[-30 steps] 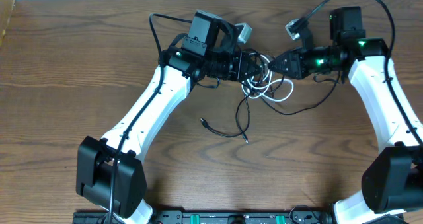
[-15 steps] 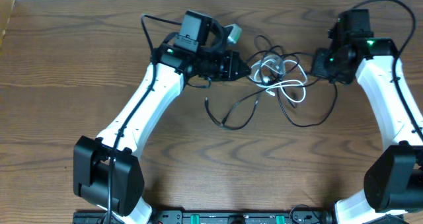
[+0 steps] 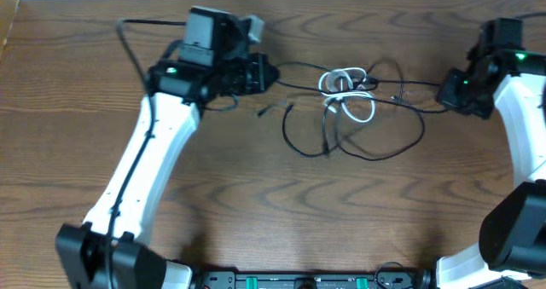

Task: Untangle cables

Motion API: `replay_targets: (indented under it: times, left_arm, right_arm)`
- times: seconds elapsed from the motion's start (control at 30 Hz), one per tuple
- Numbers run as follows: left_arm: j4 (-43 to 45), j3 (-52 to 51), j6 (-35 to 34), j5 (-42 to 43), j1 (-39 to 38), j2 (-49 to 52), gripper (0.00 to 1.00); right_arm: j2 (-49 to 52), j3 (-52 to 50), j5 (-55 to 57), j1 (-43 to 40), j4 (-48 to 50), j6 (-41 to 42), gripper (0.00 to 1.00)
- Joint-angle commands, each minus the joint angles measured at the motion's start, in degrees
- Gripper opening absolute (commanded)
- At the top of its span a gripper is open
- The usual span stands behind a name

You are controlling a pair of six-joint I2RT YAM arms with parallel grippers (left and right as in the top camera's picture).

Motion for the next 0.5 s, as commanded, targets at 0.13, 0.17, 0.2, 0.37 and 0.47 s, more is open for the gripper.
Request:
replay_targets:
  times: [0.13, 0.17, 0.2, 0.37, 0.47]
  left_arm:
    - [-3.3, 0.3, 0.8, -6.1, 1.2, -2.2, 0.07]
    - [-3.5, 0.3, 0.8, -6.0, 0.8, -2.1, 0.08]
    - [-3.6, 0.3, 0.8, -6.0, 0.3, -1.9, 0.07]
    - [-3.3, 0.3, 0.8, -6.0, -2.0, -1.8, 0.07]
    - [-3.3, 0.3, 0.8, -6.0, -3.1, -1.8, 0.08]
  right_arm:
    - [-0.5, 0.6, -13.8, -2.7, 0.2, -16.2, 0.02]
    - [-0.5, 0.6, -16.7, -2.4, 0.0, -18.1, 0.04]
    - [-0.5, 0.6, -19.2, -2.1, -0.1, -20.1, 0.08]
    - [-0.9, 0.6, -28.8, -0.6, -0.2, -27.8, 0.73]
    - [-2.0, 1.3, -34.7, 0.5, -0.2, -31.3, 0.8]
